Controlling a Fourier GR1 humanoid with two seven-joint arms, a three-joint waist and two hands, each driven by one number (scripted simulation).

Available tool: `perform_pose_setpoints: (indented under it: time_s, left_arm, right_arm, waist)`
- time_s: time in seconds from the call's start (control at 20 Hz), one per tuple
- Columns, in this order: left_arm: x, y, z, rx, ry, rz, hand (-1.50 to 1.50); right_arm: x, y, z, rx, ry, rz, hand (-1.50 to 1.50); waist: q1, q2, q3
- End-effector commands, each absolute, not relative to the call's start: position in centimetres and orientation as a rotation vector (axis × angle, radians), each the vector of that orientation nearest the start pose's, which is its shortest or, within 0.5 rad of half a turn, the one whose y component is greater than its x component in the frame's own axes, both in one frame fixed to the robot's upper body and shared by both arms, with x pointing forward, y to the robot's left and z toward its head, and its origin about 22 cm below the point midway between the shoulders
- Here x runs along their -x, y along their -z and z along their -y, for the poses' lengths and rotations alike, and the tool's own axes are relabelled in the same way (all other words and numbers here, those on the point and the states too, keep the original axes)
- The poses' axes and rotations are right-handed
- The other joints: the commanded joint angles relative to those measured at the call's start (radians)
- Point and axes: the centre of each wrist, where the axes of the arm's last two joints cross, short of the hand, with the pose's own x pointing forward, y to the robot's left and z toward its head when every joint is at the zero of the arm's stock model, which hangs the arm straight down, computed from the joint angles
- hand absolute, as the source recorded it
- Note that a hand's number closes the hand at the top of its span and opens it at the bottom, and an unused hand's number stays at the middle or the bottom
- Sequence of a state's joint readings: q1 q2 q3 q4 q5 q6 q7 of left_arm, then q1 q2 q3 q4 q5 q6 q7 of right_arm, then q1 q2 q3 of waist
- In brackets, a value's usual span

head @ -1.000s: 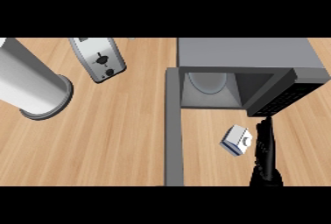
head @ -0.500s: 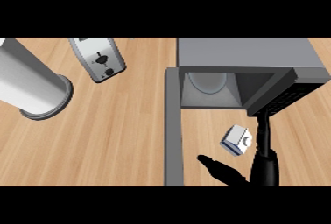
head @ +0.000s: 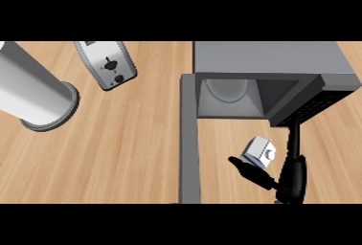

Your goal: Pick up the milk, place it into the microwave and close the microwave

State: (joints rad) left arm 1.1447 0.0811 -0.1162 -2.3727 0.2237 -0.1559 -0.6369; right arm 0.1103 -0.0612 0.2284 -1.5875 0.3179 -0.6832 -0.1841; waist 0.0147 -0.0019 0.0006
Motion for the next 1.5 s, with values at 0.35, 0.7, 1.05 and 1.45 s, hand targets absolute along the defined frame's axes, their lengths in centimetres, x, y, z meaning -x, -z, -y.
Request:
perform_pose_setpoints:
  time_s: [0.35,0.7,1.05,1.45]
  left_arm:
    - [2.9,-8.4,-26.6,-0.122,-0.212,1.979,-1.50]
    - [1.9,-8.4,-27.6,-0.122,-0.198,1.987,-1.50]
    - [1.9,-8.9,-26.0,-0.081,-0.218,1.993,-1.50]
    - [3.2,-7.5,-27.0,-0.118,-0.213,1.993,-1.50]
  right_arm:
    - [-21.1,7.1,23.5,0.596,-0.013,1.737,-1.50]
    - [-20.8,10.9,22.2,0.589,-0.029,1.675,-1.50]
    - [-22.6,13.0,21.0,0.690,-0.077,1.668,-1.50]
    - [-20.8,16.5,25.1,0.821,-0.251,1.597,1.50]
  waist:
    - [0.010,-0.002,0.001]
    - [-0.003,0.001,0.000]
    - [0.002,0.002,0.000]
    - [0.010,0.002,0.001]
